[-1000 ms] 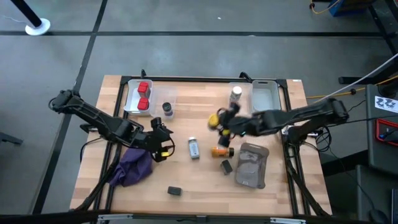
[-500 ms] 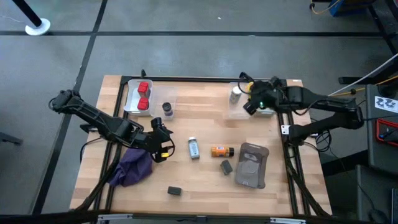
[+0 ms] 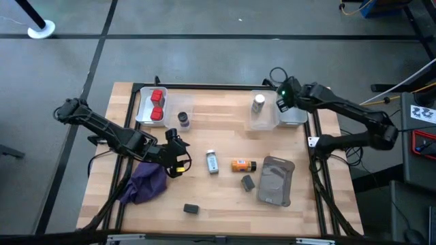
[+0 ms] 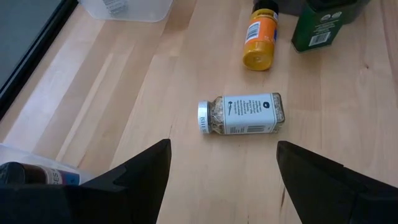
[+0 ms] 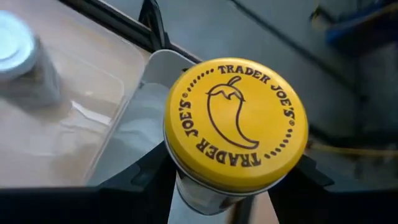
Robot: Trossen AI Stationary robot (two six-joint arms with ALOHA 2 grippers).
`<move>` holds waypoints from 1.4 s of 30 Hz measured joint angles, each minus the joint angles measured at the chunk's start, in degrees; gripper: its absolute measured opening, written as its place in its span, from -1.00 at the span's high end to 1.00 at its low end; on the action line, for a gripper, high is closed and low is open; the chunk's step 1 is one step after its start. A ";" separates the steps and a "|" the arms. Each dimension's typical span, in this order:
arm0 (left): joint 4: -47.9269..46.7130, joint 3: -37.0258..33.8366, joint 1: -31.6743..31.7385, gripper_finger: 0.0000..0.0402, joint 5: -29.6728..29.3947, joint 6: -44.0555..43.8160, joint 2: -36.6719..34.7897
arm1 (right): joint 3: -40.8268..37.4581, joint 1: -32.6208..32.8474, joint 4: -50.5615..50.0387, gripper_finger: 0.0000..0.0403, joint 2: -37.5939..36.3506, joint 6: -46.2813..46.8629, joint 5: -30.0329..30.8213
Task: Sort spices by type
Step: Put the yellow seasoning bottle into the gray bin
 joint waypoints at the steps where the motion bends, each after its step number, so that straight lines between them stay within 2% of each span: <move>1: 0.00 0.00 0.00 -0.38 0.00 0.00 0.00 | -1.31 -1.88 2.73 -0.01 0.00 -0.56 -1.63; 10: 0.00 0.00 0.00 -0.38 0.00 -0.28 0.00 | -14.64 -14.66 30.58 -0.02 0.02 -6.75 -15.17; 17: 0.02 -0.02 0.00 -0.38 -0.02 -0.13 0.00 | -23.60 -19.30 43.49 -0.02 0.04 -7.99 -22.05; 24: 0.20 -0.02 0.00 -0.38 -0.02 -0.07 0.02 | -28.35 -19.67 49.37 -0.03 0.01 -8.80 -22.82; 35: 0.22 -0.02 0.00 -0.38 -0.02 -0.07 0.02 | -28.67 -19.64 49.72 -0.05 -0.04 -8.74 -23.14; 42: 0.20 -0.02 0.00 -0.38 -0.01 0.46 0.02 | -28.47 -19.64 47.27 -0.38 0.15 -8.50 -23.93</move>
